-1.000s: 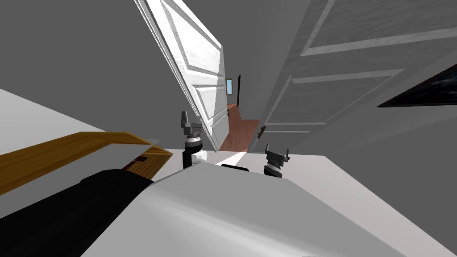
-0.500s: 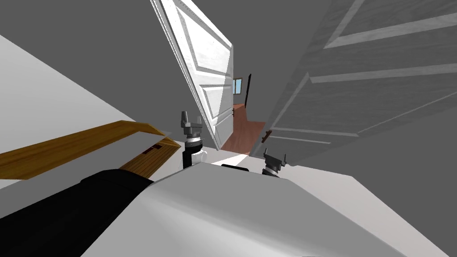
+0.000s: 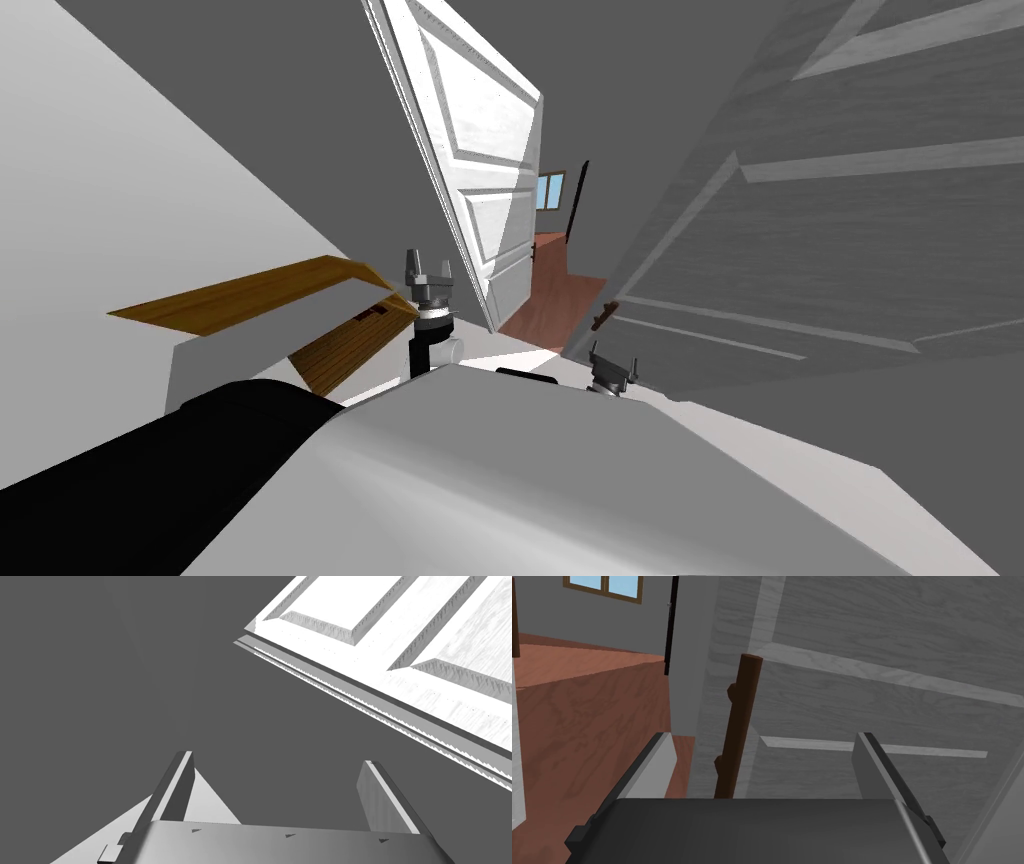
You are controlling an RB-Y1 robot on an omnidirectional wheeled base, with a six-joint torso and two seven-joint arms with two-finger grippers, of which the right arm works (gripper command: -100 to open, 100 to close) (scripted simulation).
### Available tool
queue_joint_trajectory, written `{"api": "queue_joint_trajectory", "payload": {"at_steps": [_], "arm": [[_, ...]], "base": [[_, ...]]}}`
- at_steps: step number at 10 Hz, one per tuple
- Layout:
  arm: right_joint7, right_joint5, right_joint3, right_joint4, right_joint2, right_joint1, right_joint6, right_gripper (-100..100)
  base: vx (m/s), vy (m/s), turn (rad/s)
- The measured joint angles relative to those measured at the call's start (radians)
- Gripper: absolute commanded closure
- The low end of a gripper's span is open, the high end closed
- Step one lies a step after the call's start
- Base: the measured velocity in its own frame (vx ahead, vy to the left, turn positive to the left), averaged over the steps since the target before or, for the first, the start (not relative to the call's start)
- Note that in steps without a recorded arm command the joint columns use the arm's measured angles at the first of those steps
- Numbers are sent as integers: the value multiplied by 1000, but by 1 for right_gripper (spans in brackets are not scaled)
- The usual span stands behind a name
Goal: Push the door open
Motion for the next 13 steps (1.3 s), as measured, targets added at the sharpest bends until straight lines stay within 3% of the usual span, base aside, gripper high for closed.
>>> {"api": "queue_joint_trajectory", "payload": {"at_steps": [6, 13], "arm": [[-117, -111, 62, 135, -6, -6, -81, -100], [-231, -228, 124, 252, -14, -3, -157, -100]], "base": [[7, -128, 297], [-5, -130, 306]]}}
